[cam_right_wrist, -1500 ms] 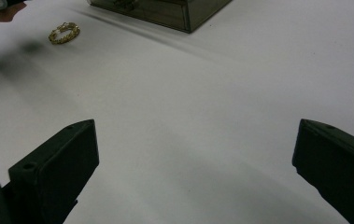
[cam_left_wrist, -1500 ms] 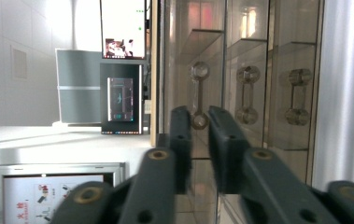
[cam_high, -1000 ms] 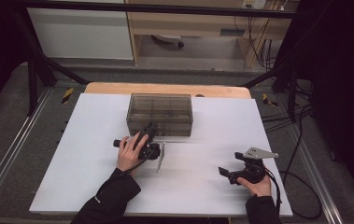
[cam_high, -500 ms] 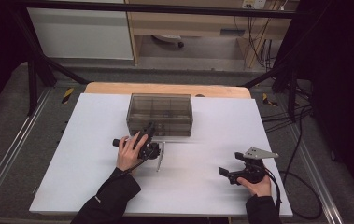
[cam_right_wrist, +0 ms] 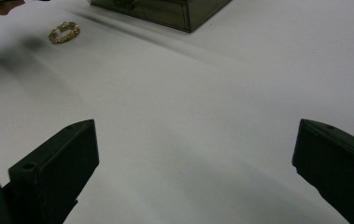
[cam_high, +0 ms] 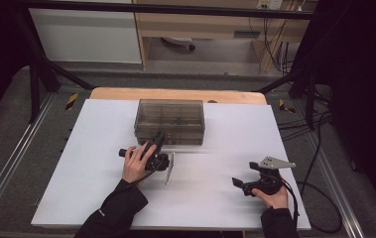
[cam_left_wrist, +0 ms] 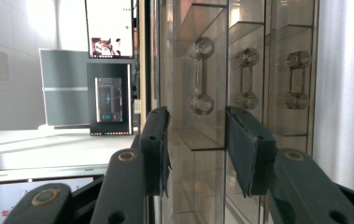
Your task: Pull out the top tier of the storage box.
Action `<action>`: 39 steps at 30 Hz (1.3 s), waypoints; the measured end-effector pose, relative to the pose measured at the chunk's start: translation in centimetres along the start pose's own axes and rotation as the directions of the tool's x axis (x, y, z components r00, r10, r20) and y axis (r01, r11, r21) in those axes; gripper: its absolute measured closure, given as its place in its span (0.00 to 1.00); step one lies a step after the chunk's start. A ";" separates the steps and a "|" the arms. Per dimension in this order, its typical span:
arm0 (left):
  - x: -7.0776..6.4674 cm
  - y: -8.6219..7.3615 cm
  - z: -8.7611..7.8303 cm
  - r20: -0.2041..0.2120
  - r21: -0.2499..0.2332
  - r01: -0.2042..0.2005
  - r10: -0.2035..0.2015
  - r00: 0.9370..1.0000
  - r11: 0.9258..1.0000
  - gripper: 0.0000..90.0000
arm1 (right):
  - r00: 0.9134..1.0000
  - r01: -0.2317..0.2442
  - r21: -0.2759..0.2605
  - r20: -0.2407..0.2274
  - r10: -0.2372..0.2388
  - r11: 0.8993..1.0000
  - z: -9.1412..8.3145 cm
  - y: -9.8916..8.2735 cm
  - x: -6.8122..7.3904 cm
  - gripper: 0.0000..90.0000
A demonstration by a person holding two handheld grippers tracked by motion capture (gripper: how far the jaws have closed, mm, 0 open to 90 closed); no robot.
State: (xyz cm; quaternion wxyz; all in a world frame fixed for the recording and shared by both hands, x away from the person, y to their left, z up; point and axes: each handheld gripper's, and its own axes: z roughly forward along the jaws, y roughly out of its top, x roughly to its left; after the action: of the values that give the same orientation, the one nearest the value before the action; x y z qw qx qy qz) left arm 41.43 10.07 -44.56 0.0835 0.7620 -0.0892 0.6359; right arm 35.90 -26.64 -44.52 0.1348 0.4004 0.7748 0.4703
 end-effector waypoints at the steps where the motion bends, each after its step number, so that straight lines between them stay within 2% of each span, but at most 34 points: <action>1: 0.0 0.0 0.0 -0.002 -0.006 0.001 -0.001 1.000 1.000 0.67 | 1.000 0.000 -0.002 0.001 0.000 1.000 0.0 0.0 0.0 0.01; 39: -0.5 0.3 -1.7 -0.012 -0.017 0.003 -0.004 1.000 1.000 0.67 | 1.000 0.001 0.000 0.003 -0.001 1.000 0.0 0.0 0.0 0.01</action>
State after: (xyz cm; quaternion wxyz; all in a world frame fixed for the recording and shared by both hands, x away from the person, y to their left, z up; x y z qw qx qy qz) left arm 39.68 10.18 -44.78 0.0918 0.7575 -0.0929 0.6397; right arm 35.89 -26.65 -44.53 0.1362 0.4005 0.7748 0.4698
